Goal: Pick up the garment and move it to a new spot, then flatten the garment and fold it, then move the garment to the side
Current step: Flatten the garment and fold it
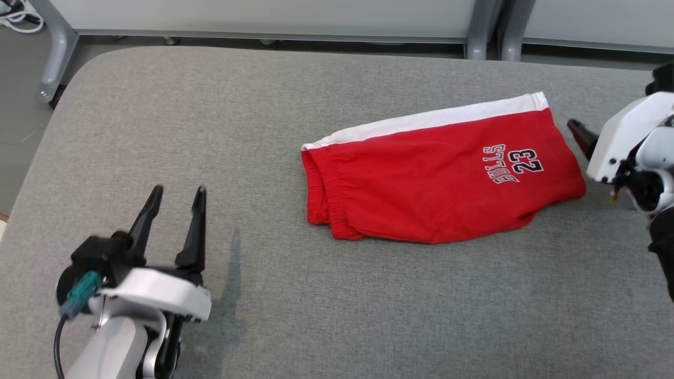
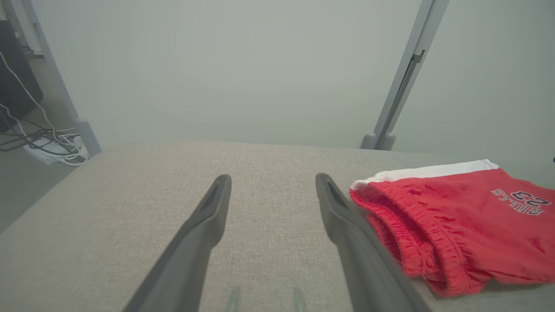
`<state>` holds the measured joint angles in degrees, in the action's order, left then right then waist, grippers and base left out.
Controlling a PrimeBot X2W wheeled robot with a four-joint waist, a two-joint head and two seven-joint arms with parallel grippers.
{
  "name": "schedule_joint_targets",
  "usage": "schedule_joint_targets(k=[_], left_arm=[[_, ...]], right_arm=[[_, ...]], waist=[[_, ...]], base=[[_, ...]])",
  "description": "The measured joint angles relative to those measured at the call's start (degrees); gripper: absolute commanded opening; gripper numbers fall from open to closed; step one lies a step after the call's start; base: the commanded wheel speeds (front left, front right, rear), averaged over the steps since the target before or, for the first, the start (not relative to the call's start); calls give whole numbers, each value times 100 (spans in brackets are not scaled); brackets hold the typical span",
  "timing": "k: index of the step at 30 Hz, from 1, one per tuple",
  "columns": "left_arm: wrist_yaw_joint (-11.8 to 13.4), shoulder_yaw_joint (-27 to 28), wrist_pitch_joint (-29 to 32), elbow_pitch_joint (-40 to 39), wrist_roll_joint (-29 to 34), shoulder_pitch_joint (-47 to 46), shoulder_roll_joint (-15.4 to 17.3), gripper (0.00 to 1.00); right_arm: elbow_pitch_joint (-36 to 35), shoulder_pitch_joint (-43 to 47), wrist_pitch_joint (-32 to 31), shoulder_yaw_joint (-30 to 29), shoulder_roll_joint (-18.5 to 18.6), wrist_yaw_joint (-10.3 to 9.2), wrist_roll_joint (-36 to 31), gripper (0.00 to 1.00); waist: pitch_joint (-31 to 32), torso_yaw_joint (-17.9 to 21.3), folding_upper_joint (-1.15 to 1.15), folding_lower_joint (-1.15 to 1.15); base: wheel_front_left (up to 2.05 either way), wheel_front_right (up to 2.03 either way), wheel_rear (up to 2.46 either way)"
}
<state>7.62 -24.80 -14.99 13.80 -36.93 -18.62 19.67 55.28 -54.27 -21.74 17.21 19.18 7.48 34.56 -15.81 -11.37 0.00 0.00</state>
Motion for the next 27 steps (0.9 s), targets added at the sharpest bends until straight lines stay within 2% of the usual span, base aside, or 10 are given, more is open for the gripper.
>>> schedule_joint_targets(k=[6, 17, 18, 19, 20, 22, 27], left_arm=[[219, 479, 1, -246, 661, 917, -98, 100], [47, 516, 0, 24, 742, 1074, -313, 100], [26, 519, 0, 46, 744, 1097, -344, 100], [1, 517, 0, 73, 744, 1116, -363, 100], [0, 519, 0, 99, 743, 1120, -374, 100], [-35, 521, 0, 152, 742, 1119, -378, 100], [-59, 532, 0, 233, 700, 1128, -393, 100]], right_arm=[[677, 71, 120, -428, -309, 1, -482, 100], [1603, -163, 130, -795, -542, -1, -1339, 100], [1623, -164, 105, -806, -554, -1, -1392, 77], [1638, -168, 83, -816, -565, -5, -1440, 46], [1655, -172, 56, -834, -581, -5, -1486, 27], [1686, -170, -3, -890, -625, -7, -1533, 0], [1733, -158, 111, -1013, -684, 11, -1696, 0]], waist=[[39, -181, 0, 0], [-20, -497, 0, 0], [-18, -509, 0, 0], [-13, -515, 0, 0], [-9, -518, 0, 0], [4, -520, 0, 0], [15, -474, 0, 0]], base=[[0, 0, 0], [0, 0, 0], [0, 0, 0], [0, 0, 0], [0, 0, 0], [0, 0, 0], [0, 0, 0]])
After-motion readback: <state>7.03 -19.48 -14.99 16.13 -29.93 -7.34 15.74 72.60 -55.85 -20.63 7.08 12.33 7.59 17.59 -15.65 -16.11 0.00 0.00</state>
